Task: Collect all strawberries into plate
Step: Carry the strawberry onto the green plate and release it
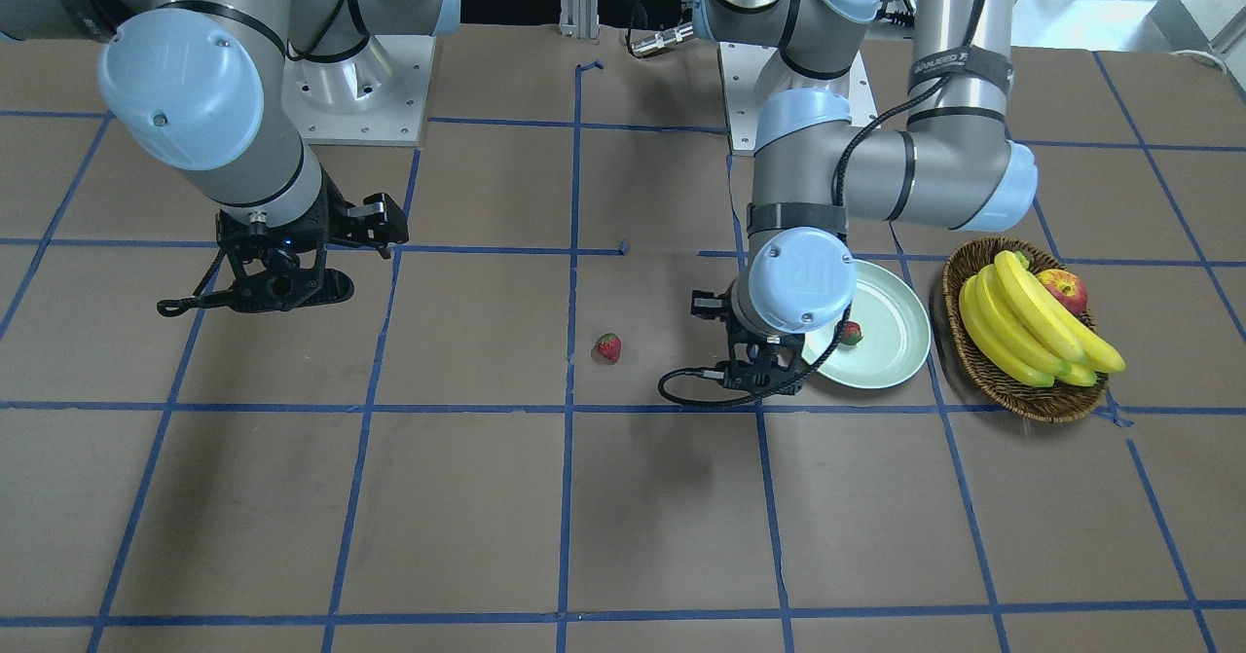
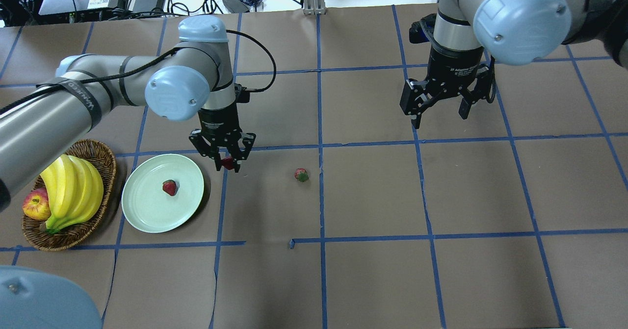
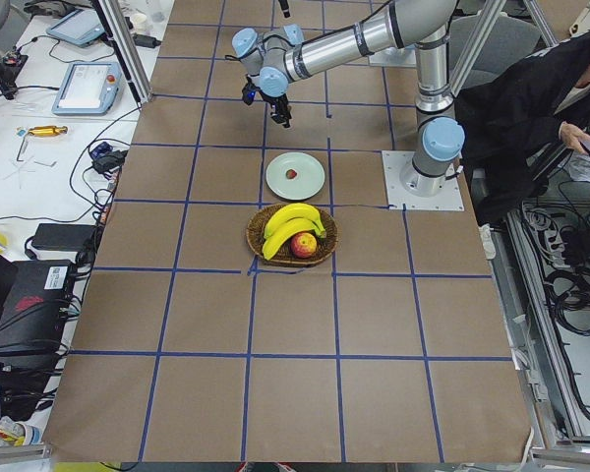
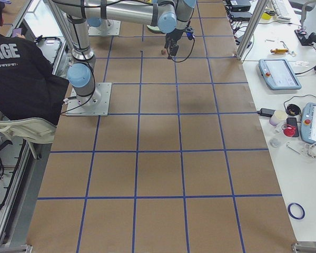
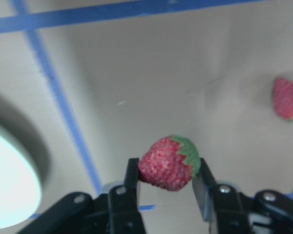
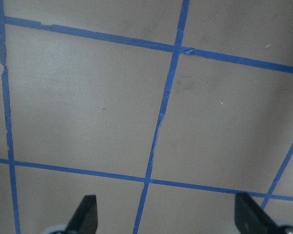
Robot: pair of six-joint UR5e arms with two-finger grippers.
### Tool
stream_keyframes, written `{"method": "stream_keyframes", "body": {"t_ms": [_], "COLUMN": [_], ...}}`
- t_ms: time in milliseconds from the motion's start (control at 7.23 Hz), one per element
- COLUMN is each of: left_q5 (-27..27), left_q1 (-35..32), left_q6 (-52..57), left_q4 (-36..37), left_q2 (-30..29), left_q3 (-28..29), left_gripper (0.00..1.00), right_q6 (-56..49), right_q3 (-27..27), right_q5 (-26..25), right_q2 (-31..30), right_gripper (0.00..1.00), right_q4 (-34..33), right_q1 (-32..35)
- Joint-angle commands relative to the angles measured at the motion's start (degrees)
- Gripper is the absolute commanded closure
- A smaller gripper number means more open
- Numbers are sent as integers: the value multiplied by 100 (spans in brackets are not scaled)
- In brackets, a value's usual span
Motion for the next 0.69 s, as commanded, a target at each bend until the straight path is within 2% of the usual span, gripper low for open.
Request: {"method": "stream_keyframes", "body": {"t_ms": [0,277,415,553], "left_q5": [753,975,949,958], "left_q1": [605,756,757,757], "left_q6": [704,855,803,855], "left_q4": [-309,-274,-248,-248], "left_q2": [47,-40,-93,-85], "left_q3": [-134,-494,-531,-566], "left_gripper": [100,100,51,13], "right_q6": [0,0,-9,0], "right_q3": [0,9,61,122], "right_q5": [-2,-2,-2,-2], "right_q2": [0,0,0,0], "right_gripper": [0,0,0,0], "right_q4": [0,9,0,-113], "right_q1": [0,0,0,0]}}
